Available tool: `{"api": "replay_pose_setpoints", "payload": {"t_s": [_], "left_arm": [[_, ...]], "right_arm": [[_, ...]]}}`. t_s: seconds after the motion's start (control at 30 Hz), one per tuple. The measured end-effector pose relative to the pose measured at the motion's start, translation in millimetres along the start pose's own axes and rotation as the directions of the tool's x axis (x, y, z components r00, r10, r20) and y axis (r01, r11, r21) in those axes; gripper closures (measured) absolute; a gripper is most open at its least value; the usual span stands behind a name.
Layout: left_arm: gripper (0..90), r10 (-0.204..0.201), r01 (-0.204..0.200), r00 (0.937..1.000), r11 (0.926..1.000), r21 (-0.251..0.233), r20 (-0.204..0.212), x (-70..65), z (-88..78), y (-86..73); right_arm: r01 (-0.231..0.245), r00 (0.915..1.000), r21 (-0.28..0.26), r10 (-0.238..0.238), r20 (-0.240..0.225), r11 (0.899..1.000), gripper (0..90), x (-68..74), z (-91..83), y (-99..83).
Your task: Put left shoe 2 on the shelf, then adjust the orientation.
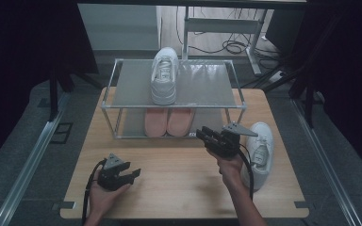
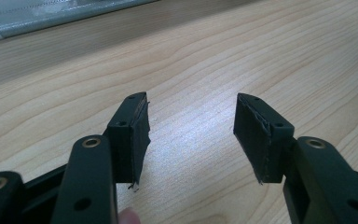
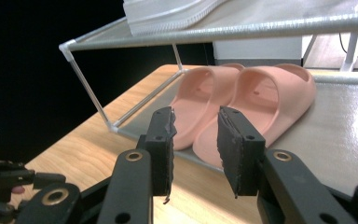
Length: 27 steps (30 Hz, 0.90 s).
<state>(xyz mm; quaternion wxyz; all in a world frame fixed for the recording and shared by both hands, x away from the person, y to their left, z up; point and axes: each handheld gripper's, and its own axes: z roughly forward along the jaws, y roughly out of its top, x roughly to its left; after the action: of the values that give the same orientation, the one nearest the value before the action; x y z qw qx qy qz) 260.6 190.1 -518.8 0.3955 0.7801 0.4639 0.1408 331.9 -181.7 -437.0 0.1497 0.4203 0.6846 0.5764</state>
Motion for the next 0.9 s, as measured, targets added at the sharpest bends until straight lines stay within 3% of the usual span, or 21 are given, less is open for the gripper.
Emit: {"api": "replay_pose_setpoints", "payload": {"t_s": [0.6,0.9], "left_arm": [[46.0,-0.001,0.001,1.0000,1.0000,0.000,-0.003,-0.4,-0.1,0.1],[45.9,0.002,-0.002,1.0000,1.0000,0.004,-0.005,-2.1,1.3,0.4]], "right_arm": [[0.013,0.9996,0.050,-0.014,0.025,0.999,64.5,-3.9,-23.3,-42.5],[0.043,0.9971,0.068,-0.047,0.059,0.997,64.0,-5.0,-32.0,-50.9]]}}
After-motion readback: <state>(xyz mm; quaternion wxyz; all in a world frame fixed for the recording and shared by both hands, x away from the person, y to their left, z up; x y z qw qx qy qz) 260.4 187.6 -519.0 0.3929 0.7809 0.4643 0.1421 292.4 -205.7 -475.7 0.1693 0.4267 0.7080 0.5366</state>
